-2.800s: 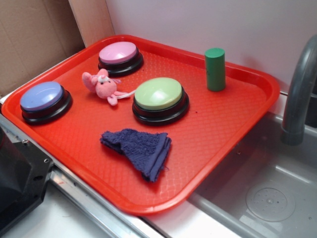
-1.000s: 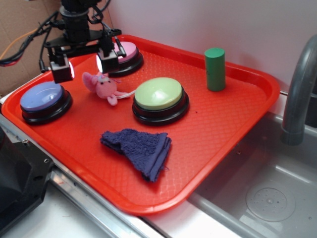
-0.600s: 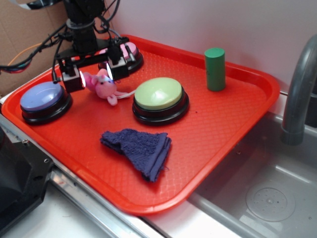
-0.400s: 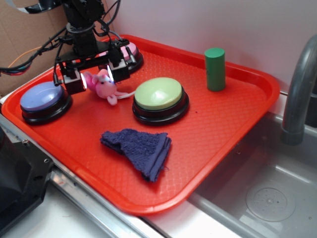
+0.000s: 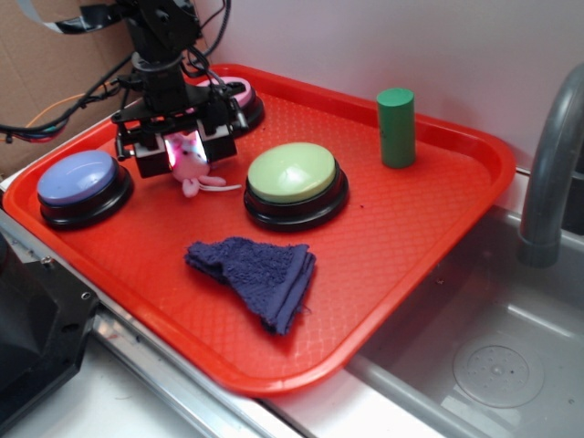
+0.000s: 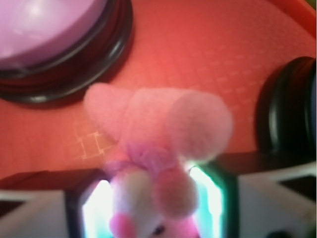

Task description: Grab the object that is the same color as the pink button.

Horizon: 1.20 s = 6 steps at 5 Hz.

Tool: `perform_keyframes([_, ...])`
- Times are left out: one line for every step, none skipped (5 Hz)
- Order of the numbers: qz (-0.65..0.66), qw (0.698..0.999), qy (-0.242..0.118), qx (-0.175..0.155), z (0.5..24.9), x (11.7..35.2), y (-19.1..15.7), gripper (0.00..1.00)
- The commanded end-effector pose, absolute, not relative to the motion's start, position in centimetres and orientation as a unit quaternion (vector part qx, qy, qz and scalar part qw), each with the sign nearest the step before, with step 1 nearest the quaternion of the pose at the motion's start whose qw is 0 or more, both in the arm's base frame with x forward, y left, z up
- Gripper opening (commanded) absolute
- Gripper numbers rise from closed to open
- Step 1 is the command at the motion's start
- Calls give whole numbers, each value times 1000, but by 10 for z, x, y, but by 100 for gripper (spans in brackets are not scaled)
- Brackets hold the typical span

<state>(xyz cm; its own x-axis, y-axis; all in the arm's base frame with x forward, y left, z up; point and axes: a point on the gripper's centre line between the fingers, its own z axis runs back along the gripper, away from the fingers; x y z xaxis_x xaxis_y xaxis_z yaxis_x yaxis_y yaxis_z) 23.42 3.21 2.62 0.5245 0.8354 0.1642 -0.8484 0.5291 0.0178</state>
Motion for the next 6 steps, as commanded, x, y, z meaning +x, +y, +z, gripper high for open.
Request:
perform_keyframes([310, 949, -47, 31, 94, 255, 16, 0])
perform_keyframes([187, 977, -79, 70, 143, 263, -14, 0])
perform_keyframes([62, 990, -94, 87, 191, 254, -37, 0])
perform_keyframes([-64, 989, -101, 87, 231, 243, -56, 0])
perform_keyframes([-140, 980, -125, 60, 237, 237, -54, 0])
perform_keyframes([-148, 983, -96, 53, 236, 240, -50, 0])
